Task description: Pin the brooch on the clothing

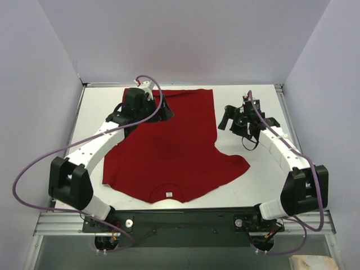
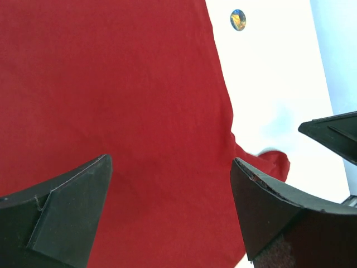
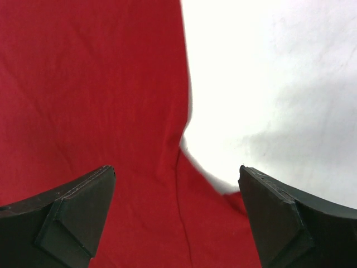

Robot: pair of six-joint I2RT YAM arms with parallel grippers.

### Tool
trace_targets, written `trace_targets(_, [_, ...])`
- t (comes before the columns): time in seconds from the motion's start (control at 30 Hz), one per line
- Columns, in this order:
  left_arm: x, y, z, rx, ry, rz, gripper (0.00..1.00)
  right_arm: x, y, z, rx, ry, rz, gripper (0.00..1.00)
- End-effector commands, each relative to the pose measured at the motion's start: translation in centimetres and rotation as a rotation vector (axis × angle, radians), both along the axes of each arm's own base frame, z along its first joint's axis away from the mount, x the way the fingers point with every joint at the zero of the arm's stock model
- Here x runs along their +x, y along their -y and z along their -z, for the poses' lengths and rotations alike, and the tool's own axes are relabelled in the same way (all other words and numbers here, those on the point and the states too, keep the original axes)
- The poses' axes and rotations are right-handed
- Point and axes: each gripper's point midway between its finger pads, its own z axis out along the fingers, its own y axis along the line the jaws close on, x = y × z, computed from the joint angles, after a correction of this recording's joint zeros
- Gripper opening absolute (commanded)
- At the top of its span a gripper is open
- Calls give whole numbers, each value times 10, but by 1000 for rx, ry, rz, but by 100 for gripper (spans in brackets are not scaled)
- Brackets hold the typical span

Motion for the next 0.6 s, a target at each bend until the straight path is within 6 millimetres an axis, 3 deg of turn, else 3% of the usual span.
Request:
trace_targets(0.0, [28, 26, -14, -46, 32, 52, 96, 41, 21, -12, 7, 39, 111, 98])
trace_targets(0.07, [40, 34, -22, -63, 42, 67, 96, 57, 29, -9, 22, 28, 146, 98])
trace_targets(0.1, [46, 41, -7, -60, 8, 85, 96, 65, 36, -9, 37, 26, 178, 98])
trace_targets(0.13, [49, 45, -5, -63, -1, 94, 96, 72, 39, 2, 38, 1, 186, 98])
trace_targets(0.17, [56, 51, -15, -76, 16, 103, 96, 84, 41, -5, 44, 20, 197, 98])
trace_targets(0.2, [62, 56, -1, -69, -15, 110, 96, 91, 46, -4, 45, 17, 210, 98])
trace_targets(0.23, [65, 61, 0, -73, -17, 117, 96, 98, 48, 8, 44, -9, 218, 97])
trace_targets(0.27, [68, 65, 1, -76, -21, 123, 96, 110, 50, -1, 48, 4, 224, 97])
trace_targets(0.3, [75, 72, 3, -80, -23, 129, 96, 117, 51, 15, 43, -30, 228, 96])
trace_targets(0.37, [83, 79, 6, -90, -29, 132, 96, 129, 54, 19, 46, -48, 240, 95])
trace_targets(0.4, [90, 89, 5, -104, -26, 143, 95, 144, 54, 8, 52, -21, 240, 95])
trace_targets(0.43, [94, 94, 7, -108, -29, 148, 95, 150, 55, 24, 50, -58, 242, 94])
trace_targets(0.47, [97, 101, 4, -118, -28, 161, 95, 154, 56, 29, 50, -70, 247, 93])
trace_targets(0.5, [105, 111, 6, -123, -31, 172, 94, 167, 57, 20, 59, -46, 250, 93])
trace_targets(0.53, [108, 117, 4, -129, -29, 183, 93, 172, 57, 35, 66, -71, 246, 91])
trace_targets(0.57, [110, 122, 5, -136, -33, 196, 93, 178, 60, 35, 72, -68, 253, 91])
